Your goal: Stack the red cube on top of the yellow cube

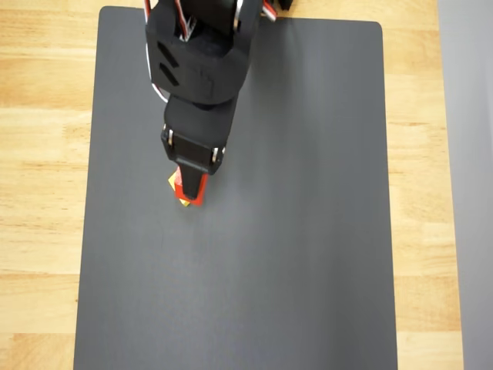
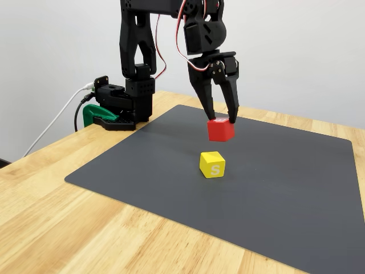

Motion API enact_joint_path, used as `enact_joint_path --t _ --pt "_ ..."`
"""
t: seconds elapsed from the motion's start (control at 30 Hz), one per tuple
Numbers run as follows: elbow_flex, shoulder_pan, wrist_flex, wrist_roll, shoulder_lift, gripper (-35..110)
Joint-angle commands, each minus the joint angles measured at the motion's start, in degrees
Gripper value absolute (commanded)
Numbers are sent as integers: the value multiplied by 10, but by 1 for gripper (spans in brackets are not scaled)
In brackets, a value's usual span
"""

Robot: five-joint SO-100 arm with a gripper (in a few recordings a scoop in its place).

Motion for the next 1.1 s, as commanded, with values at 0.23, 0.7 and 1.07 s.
enact_joint_path --t 0.23,0.7,1.07 --pt "12 32 -25 -18 7 0" --pt "25 13 -39 -1 -21 0" --pt "35 0 -50 17 -25 0"
